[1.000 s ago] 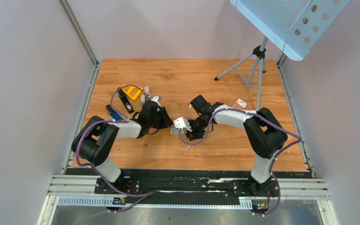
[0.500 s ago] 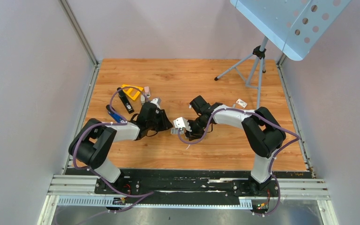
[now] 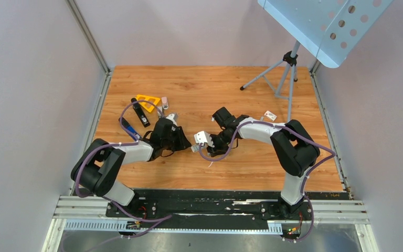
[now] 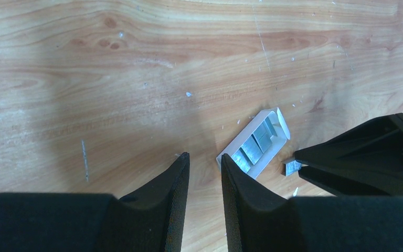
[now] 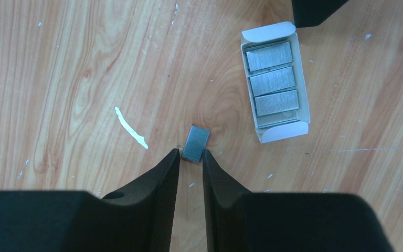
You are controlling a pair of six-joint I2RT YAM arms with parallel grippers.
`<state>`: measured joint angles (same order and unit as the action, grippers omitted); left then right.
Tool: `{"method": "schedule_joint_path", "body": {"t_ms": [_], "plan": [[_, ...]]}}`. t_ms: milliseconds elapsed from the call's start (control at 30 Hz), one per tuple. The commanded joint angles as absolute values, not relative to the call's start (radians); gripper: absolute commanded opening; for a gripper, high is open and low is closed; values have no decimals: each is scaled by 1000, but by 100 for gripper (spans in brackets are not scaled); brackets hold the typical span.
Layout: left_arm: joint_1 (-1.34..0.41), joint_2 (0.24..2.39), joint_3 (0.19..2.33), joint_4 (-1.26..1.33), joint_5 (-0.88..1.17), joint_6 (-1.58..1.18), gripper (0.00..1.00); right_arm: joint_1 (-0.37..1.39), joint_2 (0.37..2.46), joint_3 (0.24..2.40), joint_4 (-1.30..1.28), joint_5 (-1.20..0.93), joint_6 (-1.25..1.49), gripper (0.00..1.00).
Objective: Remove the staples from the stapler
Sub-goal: Adjust the staple at the center of the board.
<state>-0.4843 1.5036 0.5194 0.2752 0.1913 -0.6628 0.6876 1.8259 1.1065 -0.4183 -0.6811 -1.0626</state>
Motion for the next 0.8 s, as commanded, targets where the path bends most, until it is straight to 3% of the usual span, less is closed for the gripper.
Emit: {"method": "schedule_joint_path", "body": {"t_ms": [0, 300, 433, 600, 767], "plan": [[-479, 1462, 491, 235, 178, -674, 31, 705, 1856, 1098, -436, -655, -1052, 25], [-479, 1265, 484, 179, 74, -692, 38, 704, 1843, 1092, -431, -656, -1034, 20], [-479, 1146, 448, 211, 55, -698, 46, 704, 1834, 1086, -423, -655, -1024, 17], [-479, 1046, 336, 392, 114, -756, 61, 705, 1820, 1078, -404, -653, -977, 14], [-479, 1021, 210, 710, 202, -862, 64, 702, 1799, 1076, -387, -646, -890, 12]]}}
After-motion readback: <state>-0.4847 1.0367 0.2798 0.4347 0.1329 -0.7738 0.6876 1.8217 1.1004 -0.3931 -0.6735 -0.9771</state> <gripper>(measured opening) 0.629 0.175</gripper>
